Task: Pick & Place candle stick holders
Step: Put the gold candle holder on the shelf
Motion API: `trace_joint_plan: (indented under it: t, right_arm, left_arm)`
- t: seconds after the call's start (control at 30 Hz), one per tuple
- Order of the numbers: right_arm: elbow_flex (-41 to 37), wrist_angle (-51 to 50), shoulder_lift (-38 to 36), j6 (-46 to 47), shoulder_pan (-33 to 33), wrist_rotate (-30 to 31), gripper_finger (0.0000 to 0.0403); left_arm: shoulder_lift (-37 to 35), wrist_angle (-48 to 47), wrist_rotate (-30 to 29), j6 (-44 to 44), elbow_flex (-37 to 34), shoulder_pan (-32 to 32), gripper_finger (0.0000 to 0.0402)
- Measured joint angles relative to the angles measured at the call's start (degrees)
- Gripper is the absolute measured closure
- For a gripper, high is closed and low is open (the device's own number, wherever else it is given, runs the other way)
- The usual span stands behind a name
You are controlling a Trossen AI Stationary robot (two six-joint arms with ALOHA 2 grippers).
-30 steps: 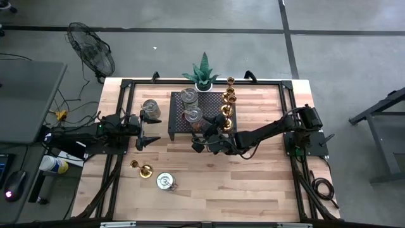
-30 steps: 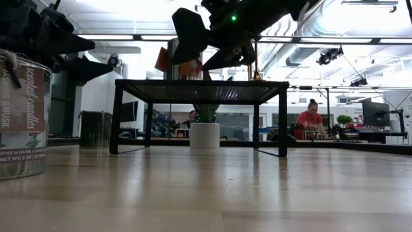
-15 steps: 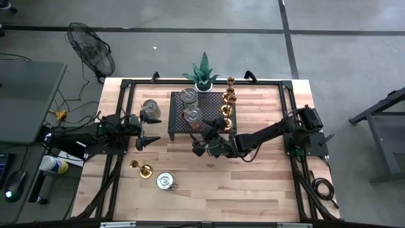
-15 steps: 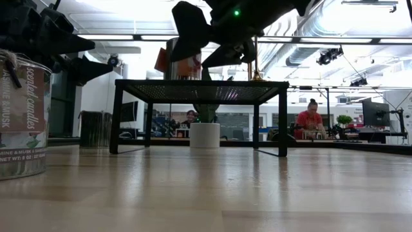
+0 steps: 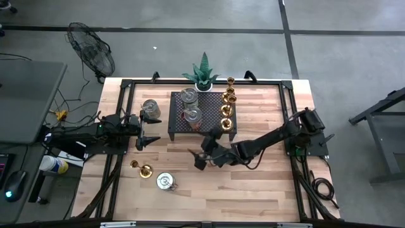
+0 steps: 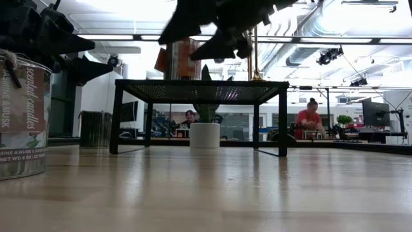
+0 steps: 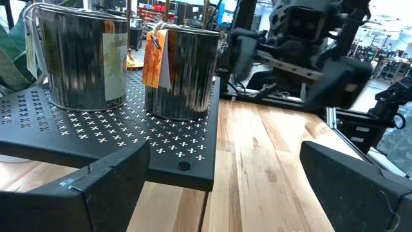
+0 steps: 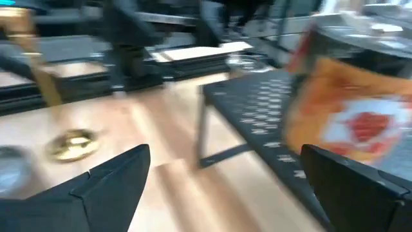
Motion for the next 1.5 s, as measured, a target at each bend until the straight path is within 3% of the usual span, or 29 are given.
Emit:
trace_joint_plan:
  t: [0.13, 0.27, 0.43, 0.83, 1.13, 1.5]
  right_arm:
    - [-0.15, 2.15, -0.06, -1.66, 1.24, -8.48, 0.0012]
    - [-5.12, 8.04, -2.37, -2.60, 2.89, -15.49, 0.0013]
    - [-15.87, 14.42, -8.71, -2.62, 6.67, -15.98, 0.0014]
    - [-37.70, 14.00, -32.43, 2.32, 13.34, -15.28, 0.0025]
    - [-45.93, 10.29, -43.53, 1.15, 16.06, -17.91, 0.0027]
    - [-50.83, 14.21, -50.74, -11.46, 16.06, -18.17, 0.0027]
  left_arm:
    - [-0.02, 0.02, -0.01, 0.02, -0.02, 0.02, 0.0009]
    - [0.00, 0.03, 0.00, 0.02, -0.02, 0.00, 0.0009]
    - [-0.01, 0.01, 0.00, 0.01, -0.02, 0.02, 0.0009]
    - [0.00, 0.02, 0.00, 0.00, -0.07, 0.00, 0.0009]
    - [-0.02, 0.02, 0.00, 0.00, -0.05, 0.02, 0.0009]
    - [0.00, 0.02, 0.00, 0.00, -0.04, 0.00, 0.0009]
